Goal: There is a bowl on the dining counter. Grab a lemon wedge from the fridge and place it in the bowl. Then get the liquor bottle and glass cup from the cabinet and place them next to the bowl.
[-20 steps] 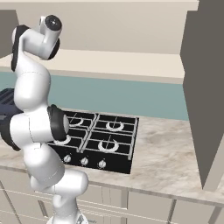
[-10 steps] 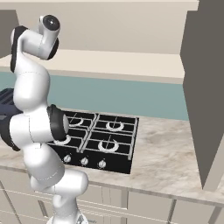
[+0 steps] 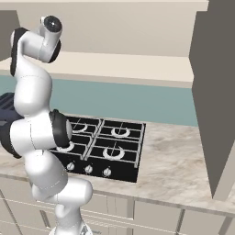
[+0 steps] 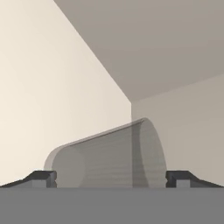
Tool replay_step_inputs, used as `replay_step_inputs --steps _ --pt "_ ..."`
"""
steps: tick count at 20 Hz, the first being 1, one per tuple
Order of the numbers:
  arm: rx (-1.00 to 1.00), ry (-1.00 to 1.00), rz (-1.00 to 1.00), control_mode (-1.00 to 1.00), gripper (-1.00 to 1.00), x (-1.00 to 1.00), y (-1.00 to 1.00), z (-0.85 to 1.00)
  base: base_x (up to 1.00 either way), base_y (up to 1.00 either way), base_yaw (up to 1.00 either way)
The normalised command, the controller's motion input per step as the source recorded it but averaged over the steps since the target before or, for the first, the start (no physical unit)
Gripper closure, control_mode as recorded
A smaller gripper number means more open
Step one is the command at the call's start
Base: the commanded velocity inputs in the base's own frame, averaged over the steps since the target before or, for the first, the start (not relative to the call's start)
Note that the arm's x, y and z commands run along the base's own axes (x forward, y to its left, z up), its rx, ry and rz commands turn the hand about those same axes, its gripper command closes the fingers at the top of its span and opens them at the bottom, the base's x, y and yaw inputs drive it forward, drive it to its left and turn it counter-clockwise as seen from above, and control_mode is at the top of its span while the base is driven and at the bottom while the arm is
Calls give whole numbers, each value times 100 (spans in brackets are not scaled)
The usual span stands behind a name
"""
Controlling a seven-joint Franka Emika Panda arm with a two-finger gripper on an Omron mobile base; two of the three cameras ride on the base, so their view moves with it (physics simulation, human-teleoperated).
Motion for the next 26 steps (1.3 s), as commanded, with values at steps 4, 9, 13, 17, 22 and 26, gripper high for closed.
replay_step_inputs --steps 4,9,13,17,22,26 --pt "0 0 0 -100 -100 3 6 0 0 0 0" --pt "0 -1 0 -100 -100 6 9 0 0 0 0" --pt "0 0 0 -100 -100 8 11 0 0 0 0" --pt "0 0 0 -100 -100 7 9 0 0 0 0" --pt "0 0 0 -100 -100 3 3 0 0 0 0" --pt "0 0 -2 -100 -100 0 0 -1 0 0 0"
